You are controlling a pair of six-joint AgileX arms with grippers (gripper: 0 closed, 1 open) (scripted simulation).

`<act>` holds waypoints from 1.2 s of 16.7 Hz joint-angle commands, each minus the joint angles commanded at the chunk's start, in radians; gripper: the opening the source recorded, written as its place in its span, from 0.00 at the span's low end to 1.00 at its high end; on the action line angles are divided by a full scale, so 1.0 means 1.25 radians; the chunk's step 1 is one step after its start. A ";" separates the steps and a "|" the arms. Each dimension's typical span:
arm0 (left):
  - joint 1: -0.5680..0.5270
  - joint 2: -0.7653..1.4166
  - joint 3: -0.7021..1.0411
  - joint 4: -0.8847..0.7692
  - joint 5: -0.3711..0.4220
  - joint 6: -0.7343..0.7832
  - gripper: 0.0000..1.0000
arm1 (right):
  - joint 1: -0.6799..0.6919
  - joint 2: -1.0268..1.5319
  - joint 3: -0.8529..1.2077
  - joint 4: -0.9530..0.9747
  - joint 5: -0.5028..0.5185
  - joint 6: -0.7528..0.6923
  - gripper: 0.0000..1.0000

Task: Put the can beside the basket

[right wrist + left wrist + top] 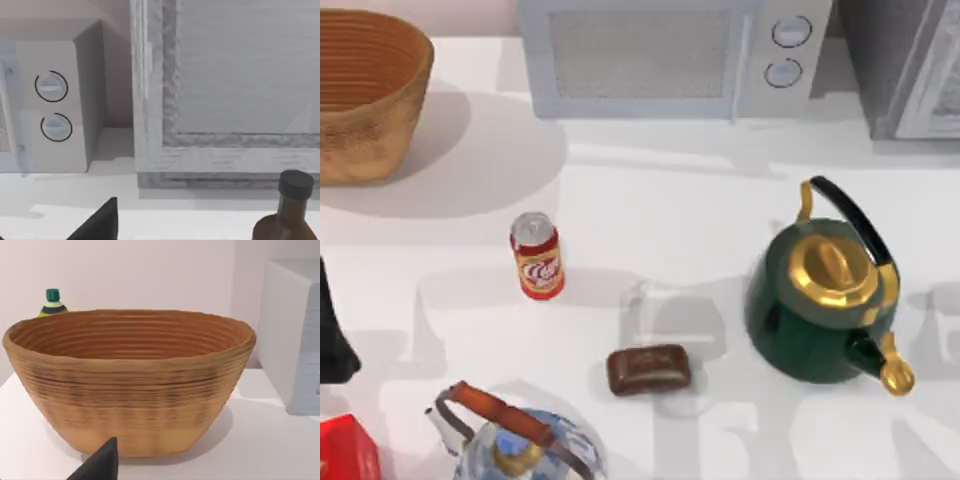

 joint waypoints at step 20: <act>-0.253 1.179 0.986 -0.728 0.006 0.195 1.00 | 0.000 0.000 0.000 0.000 0.000 0.000 1.00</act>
